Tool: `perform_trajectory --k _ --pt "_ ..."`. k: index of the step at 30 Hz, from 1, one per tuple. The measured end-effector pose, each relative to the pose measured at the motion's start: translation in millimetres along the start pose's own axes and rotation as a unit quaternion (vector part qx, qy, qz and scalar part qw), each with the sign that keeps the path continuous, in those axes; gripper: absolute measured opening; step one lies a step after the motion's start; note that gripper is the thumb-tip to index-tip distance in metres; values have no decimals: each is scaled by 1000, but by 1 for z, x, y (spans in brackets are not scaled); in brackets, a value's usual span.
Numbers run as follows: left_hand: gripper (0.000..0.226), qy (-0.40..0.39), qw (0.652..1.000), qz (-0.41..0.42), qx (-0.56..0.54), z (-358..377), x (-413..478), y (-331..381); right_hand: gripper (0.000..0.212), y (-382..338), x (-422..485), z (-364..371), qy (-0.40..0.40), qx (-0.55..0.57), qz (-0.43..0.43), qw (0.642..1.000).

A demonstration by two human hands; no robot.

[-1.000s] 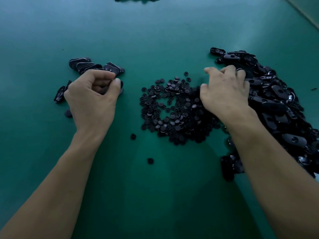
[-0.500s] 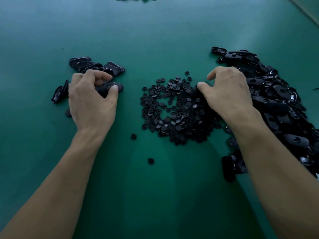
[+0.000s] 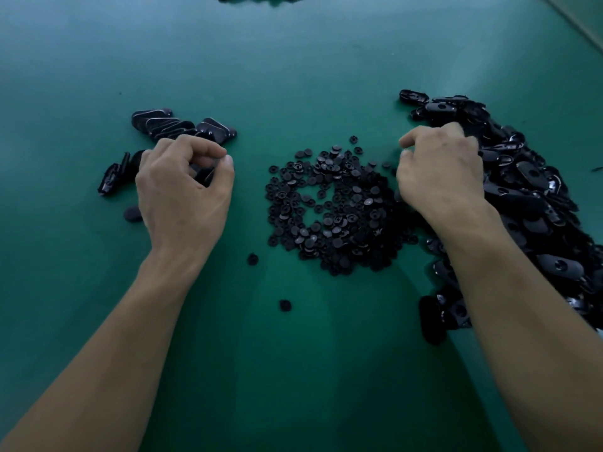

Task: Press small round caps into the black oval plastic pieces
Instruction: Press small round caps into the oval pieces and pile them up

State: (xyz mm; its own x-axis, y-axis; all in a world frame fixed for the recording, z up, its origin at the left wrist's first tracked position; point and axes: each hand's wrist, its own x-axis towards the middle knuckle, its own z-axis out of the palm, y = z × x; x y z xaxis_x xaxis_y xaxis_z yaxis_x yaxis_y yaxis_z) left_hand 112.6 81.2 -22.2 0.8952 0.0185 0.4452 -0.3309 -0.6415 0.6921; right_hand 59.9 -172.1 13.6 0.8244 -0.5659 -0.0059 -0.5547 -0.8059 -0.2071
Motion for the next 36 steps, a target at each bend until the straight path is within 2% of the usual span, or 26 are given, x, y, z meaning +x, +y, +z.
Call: perform_trajectory --k 2,10,17,23,29,36 --pt "9 0 1000 4 -6 0 0 0 33 1 0 0 -17 4 8 1000" --pt "6 -11 998 51 -41 5 -6 5 34 6 2 -4 2 107 8 994" --pt "2 -29 995 65 -69 9 -7 2 35 5 3 -5 33 100 -11 994" --pt "3 -34 994 59 -85 10 -6 -1 31 6 6 -7 16 133 -11 991" --pt "4 -38 993 64 -88 11 -7 2 21 4 7 -7 86 163 -41 982" --pt "4 -72 986 56 -143 9 -14 18 17 -15 -3 -11 162 245 -130 947"
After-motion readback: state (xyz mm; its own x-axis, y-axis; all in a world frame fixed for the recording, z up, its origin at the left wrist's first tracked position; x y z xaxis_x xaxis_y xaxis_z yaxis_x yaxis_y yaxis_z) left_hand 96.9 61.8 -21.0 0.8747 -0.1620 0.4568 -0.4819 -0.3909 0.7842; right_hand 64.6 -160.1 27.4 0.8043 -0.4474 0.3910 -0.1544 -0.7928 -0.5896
